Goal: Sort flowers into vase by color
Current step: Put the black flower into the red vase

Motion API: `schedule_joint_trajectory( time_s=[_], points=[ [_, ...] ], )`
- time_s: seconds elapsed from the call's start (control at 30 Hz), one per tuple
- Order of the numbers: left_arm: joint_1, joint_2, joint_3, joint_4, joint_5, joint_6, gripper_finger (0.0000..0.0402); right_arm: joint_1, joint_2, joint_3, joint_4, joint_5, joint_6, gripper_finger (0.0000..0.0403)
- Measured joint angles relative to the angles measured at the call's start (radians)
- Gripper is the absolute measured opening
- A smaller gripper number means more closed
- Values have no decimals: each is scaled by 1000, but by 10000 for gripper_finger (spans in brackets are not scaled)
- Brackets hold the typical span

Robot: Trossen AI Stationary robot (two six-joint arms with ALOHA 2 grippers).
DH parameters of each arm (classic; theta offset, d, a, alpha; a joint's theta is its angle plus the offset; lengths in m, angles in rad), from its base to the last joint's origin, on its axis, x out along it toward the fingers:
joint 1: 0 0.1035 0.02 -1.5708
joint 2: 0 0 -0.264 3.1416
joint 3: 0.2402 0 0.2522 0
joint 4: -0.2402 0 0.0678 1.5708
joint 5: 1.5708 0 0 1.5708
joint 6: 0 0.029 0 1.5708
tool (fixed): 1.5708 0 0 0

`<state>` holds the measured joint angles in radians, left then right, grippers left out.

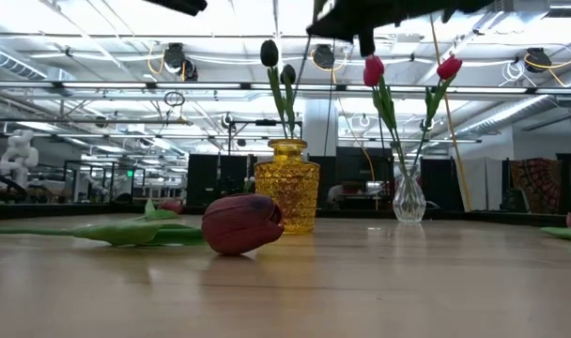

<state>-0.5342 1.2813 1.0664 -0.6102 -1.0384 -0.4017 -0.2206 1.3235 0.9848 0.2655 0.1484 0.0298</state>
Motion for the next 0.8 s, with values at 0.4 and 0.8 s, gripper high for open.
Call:
schedule_joint_trajectory(
  time_s=[0.4,0.8],
  points=[
    [31,4,0,-26,31,-12,203,-143,26,1,3,-25,17,2],
    [30,4,0,-25,48,-37,203,-150,132,1,112,-25,38,2]
  ],
)
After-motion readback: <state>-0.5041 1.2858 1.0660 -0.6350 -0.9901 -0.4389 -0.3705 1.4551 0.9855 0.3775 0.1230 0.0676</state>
